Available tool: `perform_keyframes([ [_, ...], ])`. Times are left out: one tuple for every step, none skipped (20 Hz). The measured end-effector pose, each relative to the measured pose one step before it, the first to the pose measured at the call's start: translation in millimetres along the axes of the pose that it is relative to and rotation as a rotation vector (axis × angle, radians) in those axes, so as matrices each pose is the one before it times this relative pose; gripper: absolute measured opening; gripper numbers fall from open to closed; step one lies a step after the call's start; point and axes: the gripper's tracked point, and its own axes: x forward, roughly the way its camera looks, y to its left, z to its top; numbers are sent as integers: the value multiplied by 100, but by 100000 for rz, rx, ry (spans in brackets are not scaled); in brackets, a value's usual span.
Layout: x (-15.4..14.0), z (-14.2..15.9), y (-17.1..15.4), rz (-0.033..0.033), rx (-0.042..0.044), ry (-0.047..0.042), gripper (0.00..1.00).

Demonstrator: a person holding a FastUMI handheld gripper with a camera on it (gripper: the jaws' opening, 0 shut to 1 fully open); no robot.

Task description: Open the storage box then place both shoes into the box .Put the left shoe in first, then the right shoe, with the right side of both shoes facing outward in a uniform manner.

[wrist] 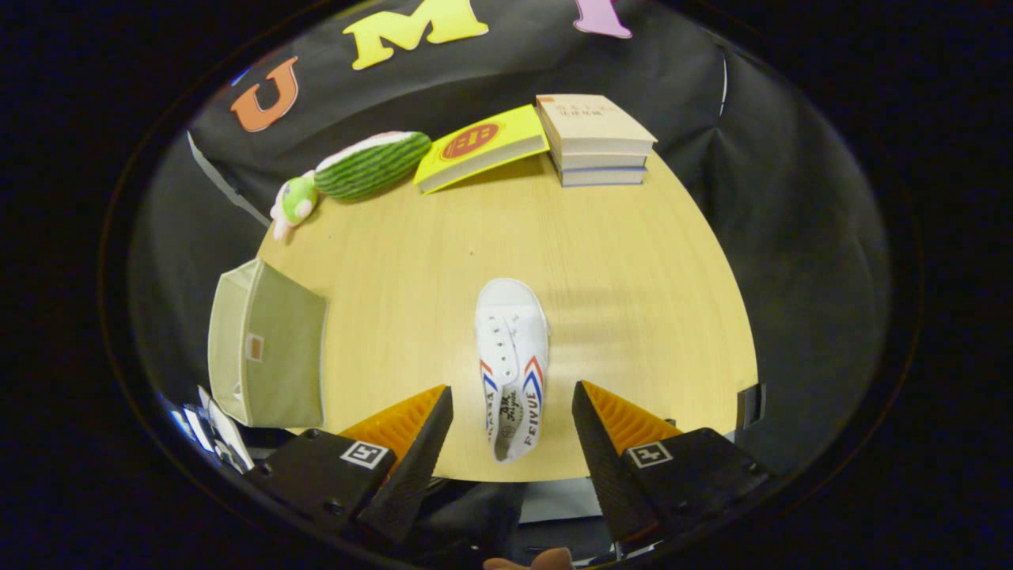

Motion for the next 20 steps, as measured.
perform_keyframes([
  [1155, -258, -522, 889, -2610, 1904, 94],
  [1164, -492, -432, 1118, -1838, 2609, 94],
  [1117, -564, -354, 1646, -1191, 2528, 94],
  [1119, -799, -264, 1497, -584, 3222, 94],
  [879, -404, -247, 1284, 378, 2183, 94],
  [980, -396, -265, 959, 873, 1773, 94],
  [785, -185, -104, 1384, 1078, 1133, 94],
  [798, -42, -98, 1069, 511, 1012, 94],
  [697, -1, -333, -81, 253, 1080, 93],
  [651, 53, -371, -674, 168, 1455, 93],
  [572, 65, -118, 285, 170, 1023, 93],
  [520, 90, 117, 773, 182, 1218, 91],
  [296, -13, 103, 396, -131, 1165, 89],
  [345, 58, 131, 122, -513, 625, 88],
  [339, 87, 110, 2, -1257, 538, 86],
  [331, 45, 150, 196, -733, 335, 82],
  [371, -46, 205, 794, 226, 662, 79],
  [226, 3, 560, 2765, 2323, 411, 68],
  [173, -21, 8, 281, 3345, 155, 61],
  [-536, -196, -137, 652, 2601, -70, 47],
])
